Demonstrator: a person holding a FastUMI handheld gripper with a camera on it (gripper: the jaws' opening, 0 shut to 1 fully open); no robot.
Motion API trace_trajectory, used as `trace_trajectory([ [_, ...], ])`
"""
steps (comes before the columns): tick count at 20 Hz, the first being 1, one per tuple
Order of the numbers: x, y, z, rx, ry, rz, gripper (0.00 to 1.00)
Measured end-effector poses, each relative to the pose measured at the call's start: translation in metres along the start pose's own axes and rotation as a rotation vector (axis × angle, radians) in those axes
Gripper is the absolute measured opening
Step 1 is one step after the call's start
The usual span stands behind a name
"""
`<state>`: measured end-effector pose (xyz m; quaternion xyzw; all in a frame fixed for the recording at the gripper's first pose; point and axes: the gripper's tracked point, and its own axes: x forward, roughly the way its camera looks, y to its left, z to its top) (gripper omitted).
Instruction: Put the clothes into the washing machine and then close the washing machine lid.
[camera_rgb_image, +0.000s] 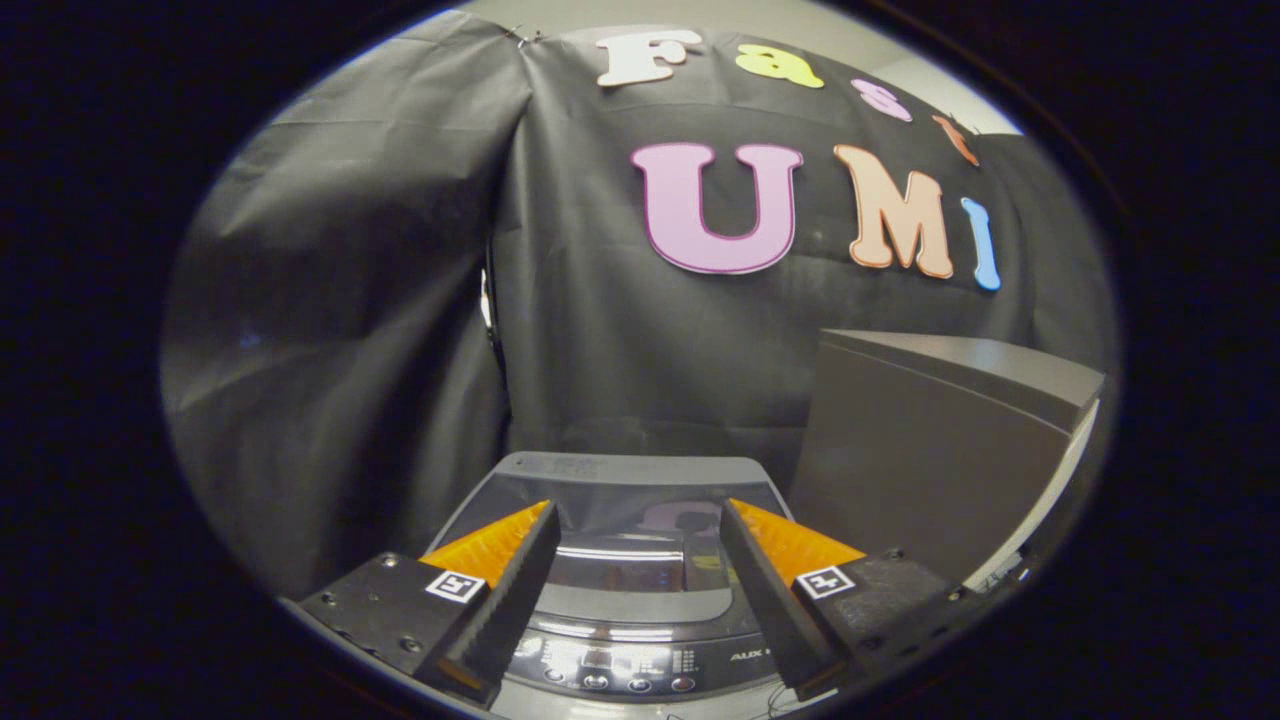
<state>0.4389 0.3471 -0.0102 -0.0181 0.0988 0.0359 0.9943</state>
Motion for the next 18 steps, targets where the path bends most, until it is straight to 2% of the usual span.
trace_trajectory([
  [8,-0.077,0.02,0.027,0.035,-0.06,0.052,0.97],
  [12,-0.115,0.013,0.048,0.028,-0.12,0.033,0.97],
  [18,-0.168,0.009,0.058,0.012,-0.151,0.053,0.97],
])
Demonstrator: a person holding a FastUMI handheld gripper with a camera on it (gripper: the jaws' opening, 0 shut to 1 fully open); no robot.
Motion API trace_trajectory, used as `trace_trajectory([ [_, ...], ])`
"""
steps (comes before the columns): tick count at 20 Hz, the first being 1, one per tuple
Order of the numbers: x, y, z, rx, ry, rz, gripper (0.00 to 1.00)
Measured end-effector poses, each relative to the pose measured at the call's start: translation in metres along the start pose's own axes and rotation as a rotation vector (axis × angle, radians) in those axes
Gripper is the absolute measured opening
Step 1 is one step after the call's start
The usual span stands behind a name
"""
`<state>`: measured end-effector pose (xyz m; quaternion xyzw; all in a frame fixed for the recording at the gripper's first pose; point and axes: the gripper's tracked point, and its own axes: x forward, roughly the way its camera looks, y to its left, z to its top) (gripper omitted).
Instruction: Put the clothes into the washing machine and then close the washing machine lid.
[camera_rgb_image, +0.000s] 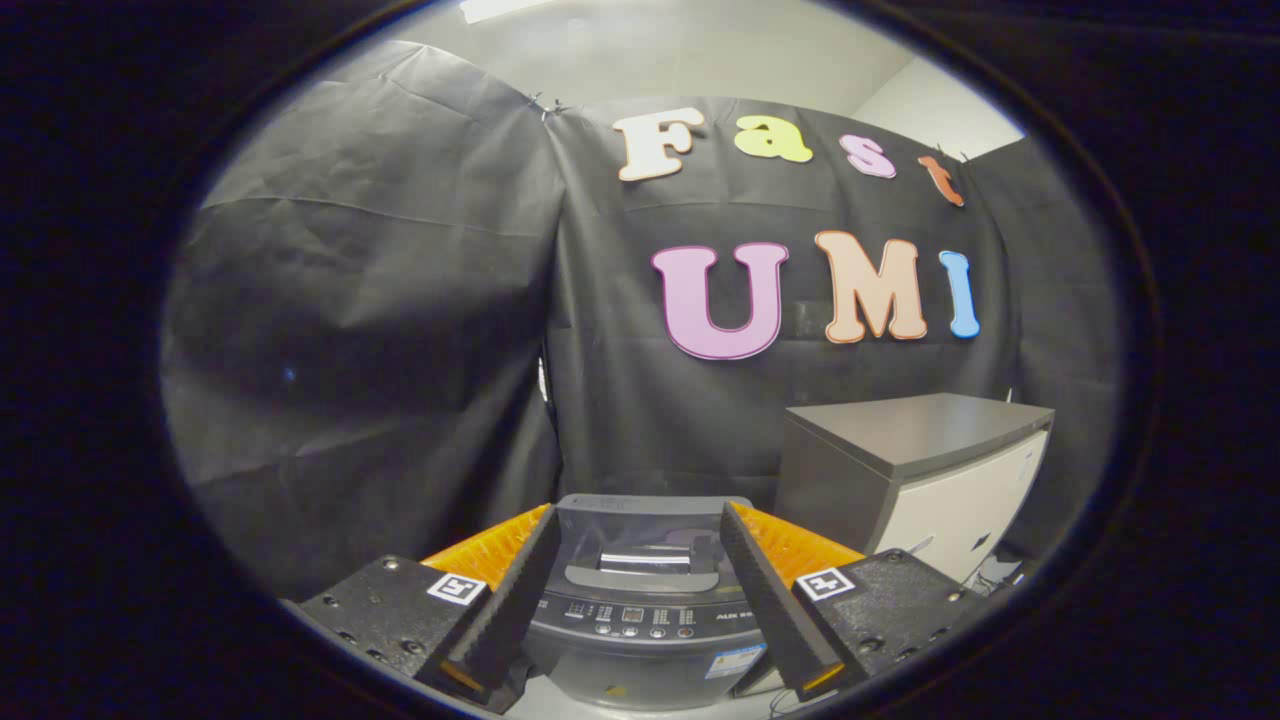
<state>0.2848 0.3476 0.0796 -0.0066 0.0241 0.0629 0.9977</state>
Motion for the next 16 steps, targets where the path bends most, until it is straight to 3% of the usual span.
trace_trajectory([
  [16,-0.099,-0.073,0.009,0.127,-0.007,-0.072,0.97],
])
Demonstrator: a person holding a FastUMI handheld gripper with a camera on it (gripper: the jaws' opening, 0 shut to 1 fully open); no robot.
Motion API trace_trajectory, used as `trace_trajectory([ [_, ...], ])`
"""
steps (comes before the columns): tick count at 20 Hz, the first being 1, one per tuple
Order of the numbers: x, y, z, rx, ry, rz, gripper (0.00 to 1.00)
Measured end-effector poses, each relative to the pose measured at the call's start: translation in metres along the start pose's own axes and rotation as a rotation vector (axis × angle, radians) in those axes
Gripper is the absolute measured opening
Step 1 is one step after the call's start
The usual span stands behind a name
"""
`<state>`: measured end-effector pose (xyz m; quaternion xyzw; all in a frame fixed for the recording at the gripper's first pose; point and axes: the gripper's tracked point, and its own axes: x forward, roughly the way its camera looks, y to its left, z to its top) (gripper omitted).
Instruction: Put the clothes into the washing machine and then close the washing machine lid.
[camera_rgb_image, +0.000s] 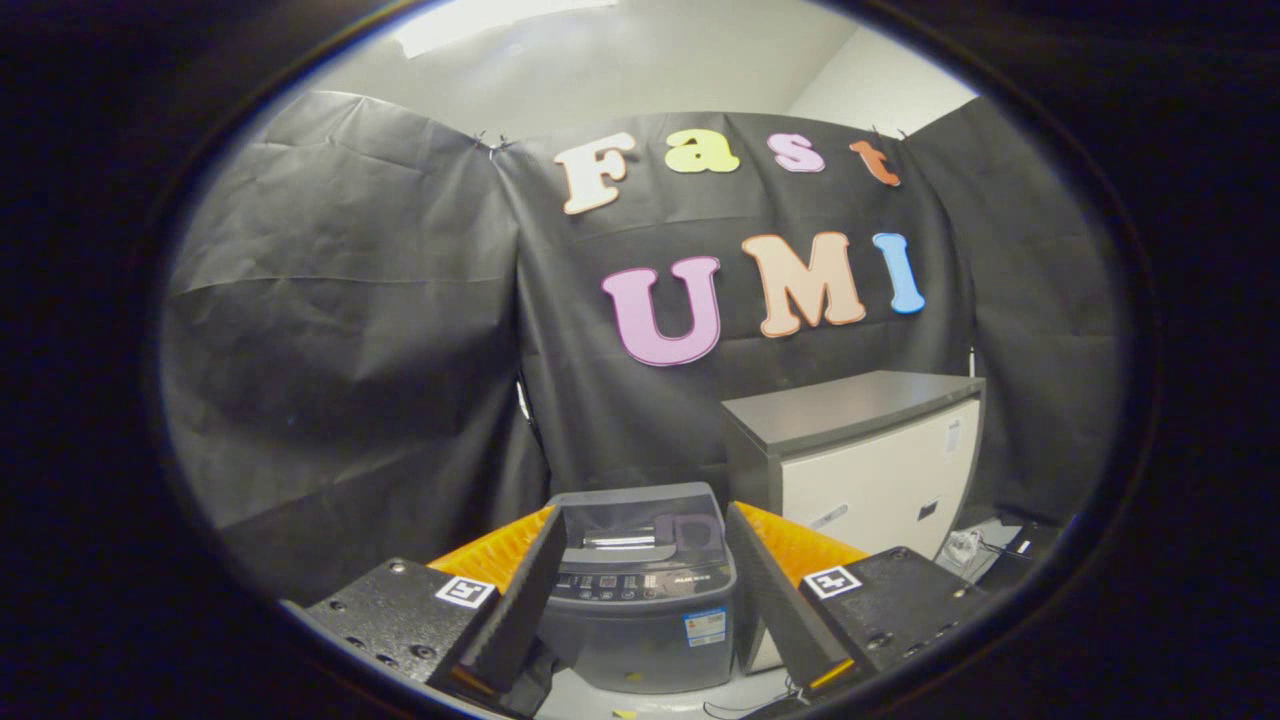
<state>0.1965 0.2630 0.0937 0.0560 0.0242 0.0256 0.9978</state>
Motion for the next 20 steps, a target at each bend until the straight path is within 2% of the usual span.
trace_trajectory([
  [7,-0.012,-0.012,-0.012,-0.111,0.008,-0.024,0.97],
  [11,-0.02,-0.008,-0.018,-0.103,0.019,0.013,0.97],
  [20,-0.026,-0.016,-0.029,-0.082,0.036,0.011,0.97],
])
